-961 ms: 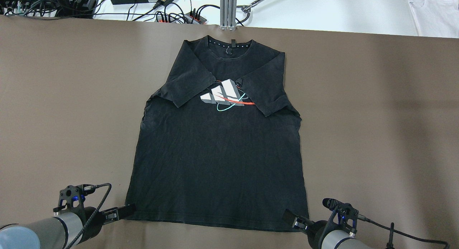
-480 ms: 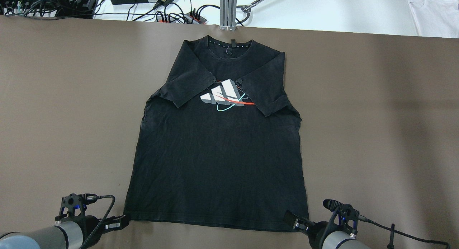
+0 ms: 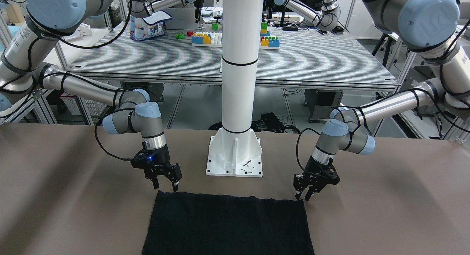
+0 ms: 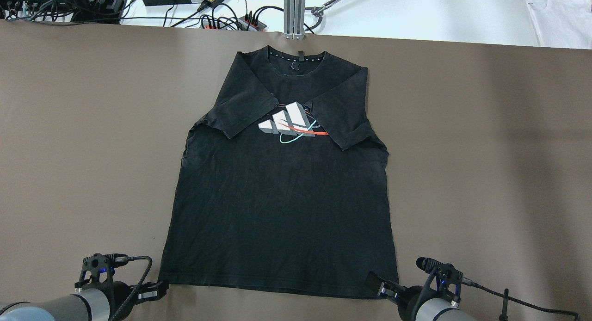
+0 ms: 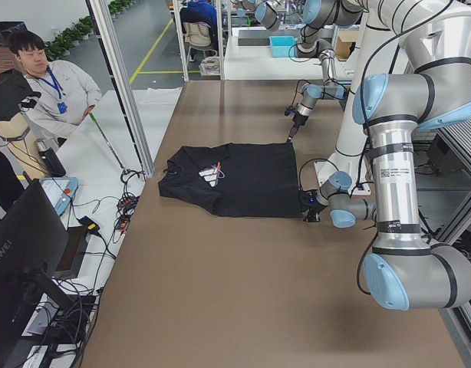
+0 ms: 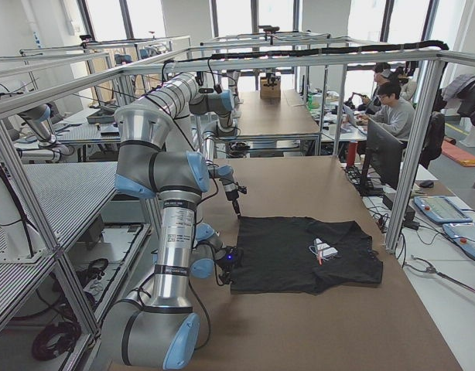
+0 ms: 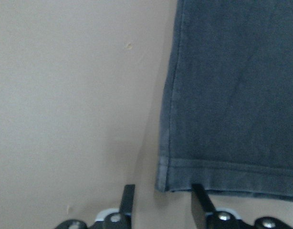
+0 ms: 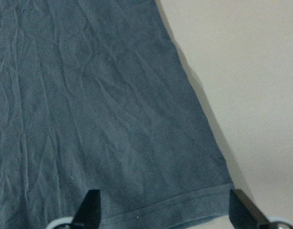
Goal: Fold clothes
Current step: 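Close both grippers on the hem corners nearest the robot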
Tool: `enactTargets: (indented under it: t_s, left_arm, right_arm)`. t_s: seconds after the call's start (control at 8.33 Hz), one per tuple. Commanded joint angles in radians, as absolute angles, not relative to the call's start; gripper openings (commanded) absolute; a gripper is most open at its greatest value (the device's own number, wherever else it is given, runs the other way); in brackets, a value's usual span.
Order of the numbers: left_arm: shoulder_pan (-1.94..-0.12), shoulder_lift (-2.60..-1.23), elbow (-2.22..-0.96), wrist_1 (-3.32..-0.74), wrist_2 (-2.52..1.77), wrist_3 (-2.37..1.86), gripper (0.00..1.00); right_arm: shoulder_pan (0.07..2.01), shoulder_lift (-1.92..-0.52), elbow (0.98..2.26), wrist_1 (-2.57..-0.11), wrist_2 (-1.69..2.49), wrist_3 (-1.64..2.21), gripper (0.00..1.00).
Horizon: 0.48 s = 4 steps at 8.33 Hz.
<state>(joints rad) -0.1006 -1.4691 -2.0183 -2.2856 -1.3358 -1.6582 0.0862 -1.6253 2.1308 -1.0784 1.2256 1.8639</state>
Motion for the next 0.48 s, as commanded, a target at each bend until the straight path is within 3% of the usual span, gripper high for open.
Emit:
enactTargets:
  t_s: [0.0,0.36]
  left_arm:
    - [-0.101,-1.474,-2.02,-2.286,-1.336,-1.657,0.5]
    - [-0.104,-1.486,-2.019,-2.284,-1.338,-1.648,0.5]
  right_arm:
    - [0.086,-1.626,2.129,-1.078,1.226,1.864,0.95]
    - [0.086,-1.626,2.129,-1.078,1.226,1.864,0.95]
